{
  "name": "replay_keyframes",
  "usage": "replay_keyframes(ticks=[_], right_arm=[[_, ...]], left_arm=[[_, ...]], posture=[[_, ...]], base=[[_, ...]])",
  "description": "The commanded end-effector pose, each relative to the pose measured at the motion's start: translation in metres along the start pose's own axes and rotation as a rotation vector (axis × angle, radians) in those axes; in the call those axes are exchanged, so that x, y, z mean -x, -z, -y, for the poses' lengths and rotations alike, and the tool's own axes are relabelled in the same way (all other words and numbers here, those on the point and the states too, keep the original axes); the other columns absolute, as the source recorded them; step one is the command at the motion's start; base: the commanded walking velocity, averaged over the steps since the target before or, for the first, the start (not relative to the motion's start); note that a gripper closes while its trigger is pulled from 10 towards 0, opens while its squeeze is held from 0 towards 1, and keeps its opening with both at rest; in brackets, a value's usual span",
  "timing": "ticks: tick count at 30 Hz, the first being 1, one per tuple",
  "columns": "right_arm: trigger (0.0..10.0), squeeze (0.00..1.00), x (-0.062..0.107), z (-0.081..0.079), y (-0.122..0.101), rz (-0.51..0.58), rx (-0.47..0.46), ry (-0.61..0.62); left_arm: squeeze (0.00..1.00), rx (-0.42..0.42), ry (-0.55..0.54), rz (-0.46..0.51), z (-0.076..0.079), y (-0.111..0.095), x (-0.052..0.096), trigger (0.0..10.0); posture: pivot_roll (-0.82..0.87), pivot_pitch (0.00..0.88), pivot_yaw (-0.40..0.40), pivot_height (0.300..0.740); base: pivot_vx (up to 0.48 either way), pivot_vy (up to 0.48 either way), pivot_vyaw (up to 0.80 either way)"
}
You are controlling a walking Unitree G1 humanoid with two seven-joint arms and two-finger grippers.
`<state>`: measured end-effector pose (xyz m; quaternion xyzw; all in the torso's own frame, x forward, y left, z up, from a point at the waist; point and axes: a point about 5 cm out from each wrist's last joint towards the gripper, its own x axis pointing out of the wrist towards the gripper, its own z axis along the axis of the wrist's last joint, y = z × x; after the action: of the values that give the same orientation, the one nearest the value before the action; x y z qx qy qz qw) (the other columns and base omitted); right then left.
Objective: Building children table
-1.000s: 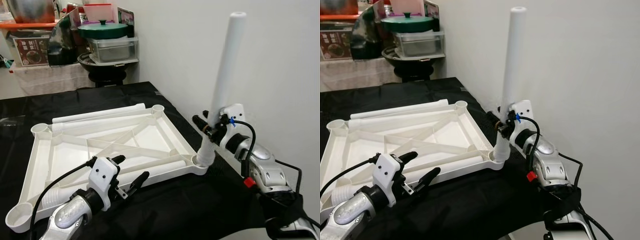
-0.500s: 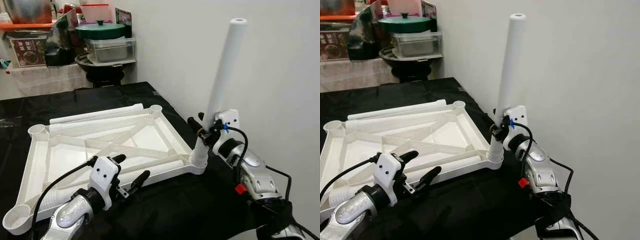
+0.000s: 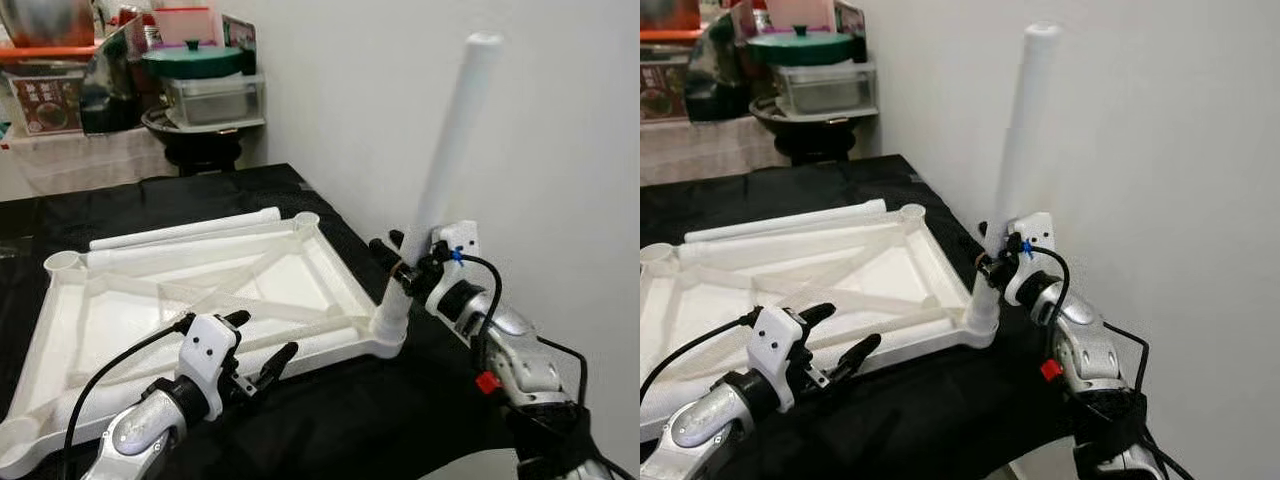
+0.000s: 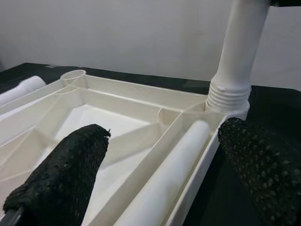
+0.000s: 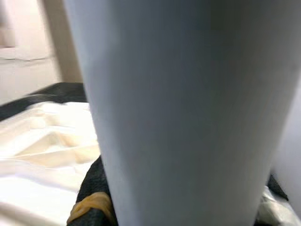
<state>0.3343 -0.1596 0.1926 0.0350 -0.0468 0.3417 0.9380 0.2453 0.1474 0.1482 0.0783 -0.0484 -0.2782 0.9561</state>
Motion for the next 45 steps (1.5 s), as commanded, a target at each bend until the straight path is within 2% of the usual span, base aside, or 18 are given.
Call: replay_keyframes(ticks=[1, 3, 4, 6, 12, 15, 18, 20, 22, 23, 24, 27, 30, 45], right_arm=[[0.0, 0.0, -0.006, -0.022, 0.009, -0.033, -0.073, -0.146], [0.0, 0.0, -0.004, -0.043, 0.002, -0.018, -0.056, -0.293], [0.0, 0.0, -0.004, -0.043, 0.002, -0.018, -0.056, -0.293], [0.0, 0.0, -0.003, -0.054, 0.002, -0.015, -0.047, -0.367], [0.0, 0.0, -0.001, -0.063, 0.015, -0.066, -0.006, -0.426], [0.0, 0.0, 0.001, -0.069, 0.018, -0.12, 0.009, -0.521], [0.0, 0.0, 0.0, -0.068, 0.018, -0.134, 0.006, -0.545], [0.0, 0.0, 0.001, -0.068, 0.015, -0.144, 0.002, -0.613], [0.0, 0.0, 0.001, -0.068, 0.014, -0.15, -0.006, -0.655], [0.0, 0.0, 0.001, -0.07, 0.013, -0.15, -0.02, -0.714], [0.0, 0.0, -0.001, -0.073, 0.011, -0.147, -0.061, -0.767], [0.0, 0.0, -0.006, -0.076, 0.008, -0.133, -0.114, -0.826], [0.0, 0.0, -0.016, -0.078, 0.01, -0.116, -0.095, -0.832], [0.0, 0.0, -0.017, -0.087, 0.021, -0.118, -0.116, -0.898]], left_arm=[[0.0, 0.012, 0.01, -0.023, 0.001, 0.004, -0.001, 10.0], [0.0, 0.006, 0.006, -0.027, -0.001, 0.004, -0.002, 10.0], [0.0, 0.006, 0.006, -0.027, -0.001, 0.004, -0.002, 10.0], [0.0, 0.003, -0.002, -0.03, -0.003, 0.005, -0.001, 10.0], [0.0, 0.001, -0.009, -0.032, -0.003, 0.005, 0.0, 10.0], [0.0, -0.006, -0.026, -0.036, -0.007, 0.006, 0.003, 10.0], [0.0, -0.005, -0.033, -0.037, -0.009, 0.006, 0.004, 10.0], [0.0, 0.0, -0.043, -0.035, -0.011, 0.006, 0.004, 10.0], [0.0, 0.004, -0.044, -0.032, -0.01, 0.005, 0.004, 10.0], [0.0, 0.007, -0.043, -0.03, -0.009, 0.005, 0.003, 10.0], [0.0, 0.011, -0.04, -0.029, -0.008, 0.005, 0.003, 10.0], [0.0, 0.015, -0.035, -0.028, -0.005, 0.005, 0.002, 10.0], [0.0, 0.017, -0.034, -0.026, -0.003, 0.005, 0.002, 10.0], [0.0, 0.022, -0.059, -0.03, -0.007, 0.005, 0.008, 10.0]], posture=[[0.07, 0.0, -0.044, 0.74], [0.07, 0.0, -0.045, 0.74], [0.07, 0.0, -0.045, 0.74], [0.07, 0.0, -0.049, 0.74], [0.08, 0.0, -0.051, 0.74], [0.08, 0.0, -0.058, 0.74], [0.09, 0.0, -0.06, 0.74], [0.09, 0.0, -0.065, 0.74], [0.09, 0.0, -0.065, 0.74], [0.09, 0.0, -0.068, 0.74], [0.1, 0.0, -0.069, 0.74], [0.1, 0.0, -0.072, 0.74], [0.11, 0.0, -0.075, 0.74], [0.13, 0.0, -0.083, 0.74]], base=[[0.0, 0.0, 0.0], [0.0, 0.0, 0.0], [0.0, 0.0, 0.0], [0.0, 0.0, 0.0], [0.0, 0.0, 0.0], [0.0, 0.0, 0.0], [0.0, 0.0, 0.0], [0.0, 0.0, 0.0], [0.0, 0.0, 0.0], [0.0, 0.0, 0.0], [0.0, 0.0, 0.0], [0.0, 0.0, 0.0], [0.0, 0.0, 0.0], [0.0, 0.0, 0.0]])
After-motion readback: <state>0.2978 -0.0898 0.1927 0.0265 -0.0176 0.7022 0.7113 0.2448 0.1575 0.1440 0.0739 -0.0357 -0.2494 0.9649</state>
